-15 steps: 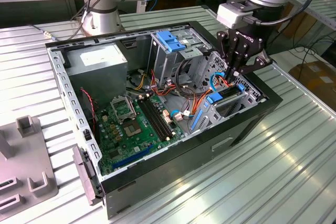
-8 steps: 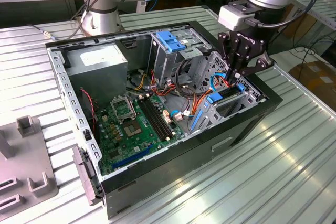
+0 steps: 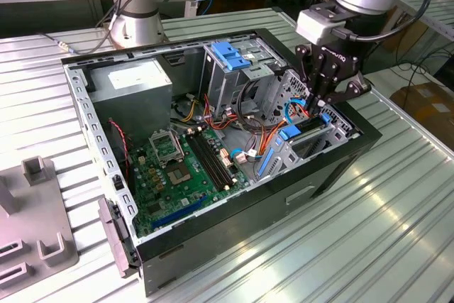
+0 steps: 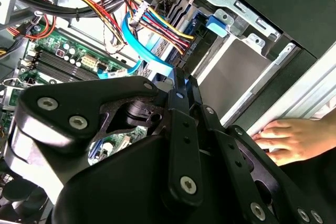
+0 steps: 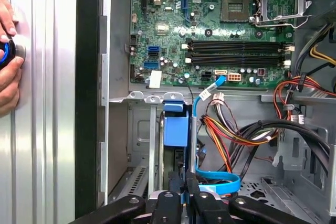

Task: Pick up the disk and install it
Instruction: 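Insert the second disk wire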

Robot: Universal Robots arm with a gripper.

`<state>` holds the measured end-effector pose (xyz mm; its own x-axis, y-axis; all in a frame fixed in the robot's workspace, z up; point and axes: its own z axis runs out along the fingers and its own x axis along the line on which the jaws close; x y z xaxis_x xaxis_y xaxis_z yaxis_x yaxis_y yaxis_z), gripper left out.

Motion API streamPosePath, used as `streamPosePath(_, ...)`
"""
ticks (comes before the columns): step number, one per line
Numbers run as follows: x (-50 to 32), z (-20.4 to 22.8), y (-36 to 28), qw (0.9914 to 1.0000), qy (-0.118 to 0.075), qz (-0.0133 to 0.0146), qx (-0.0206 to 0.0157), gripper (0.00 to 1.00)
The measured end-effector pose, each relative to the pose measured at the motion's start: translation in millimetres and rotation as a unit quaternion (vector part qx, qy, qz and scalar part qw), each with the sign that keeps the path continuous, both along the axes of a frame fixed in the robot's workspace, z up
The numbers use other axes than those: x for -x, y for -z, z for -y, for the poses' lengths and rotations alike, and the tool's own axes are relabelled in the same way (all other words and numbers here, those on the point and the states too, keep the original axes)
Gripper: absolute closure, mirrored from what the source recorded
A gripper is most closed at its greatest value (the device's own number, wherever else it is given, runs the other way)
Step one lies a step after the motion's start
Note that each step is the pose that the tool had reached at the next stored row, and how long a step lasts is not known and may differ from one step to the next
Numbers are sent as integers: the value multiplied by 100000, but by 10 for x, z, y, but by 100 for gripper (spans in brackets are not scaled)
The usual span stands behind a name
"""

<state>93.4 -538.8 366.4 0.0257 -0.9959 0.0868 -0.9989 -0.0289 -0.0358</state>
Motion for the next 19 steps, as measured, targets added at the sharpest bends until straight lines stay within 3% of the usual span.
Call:
streamPosePath(3,12,23,4,99990,-33,197,-1432,84)
streamPosePath(6,13,30,17,99977,-32,237,-2148,84)
streamPosePath(7,15,43,22,99960,-25,248,-2800,84)
streamPosePath(9,14,68,30,99949,-31,254,-3197,84)
streamPosePath(12,15,160,57,99937,-27,267,-3529,84)
streamPosePath(14,18,183,64,99928,-32,289,-3779,84)
streamPosePath(17,30,224,79,99870,-30,361,-5092,84)
streamPosePath(19,30,231,93,99861,-22,364,-5253,84)
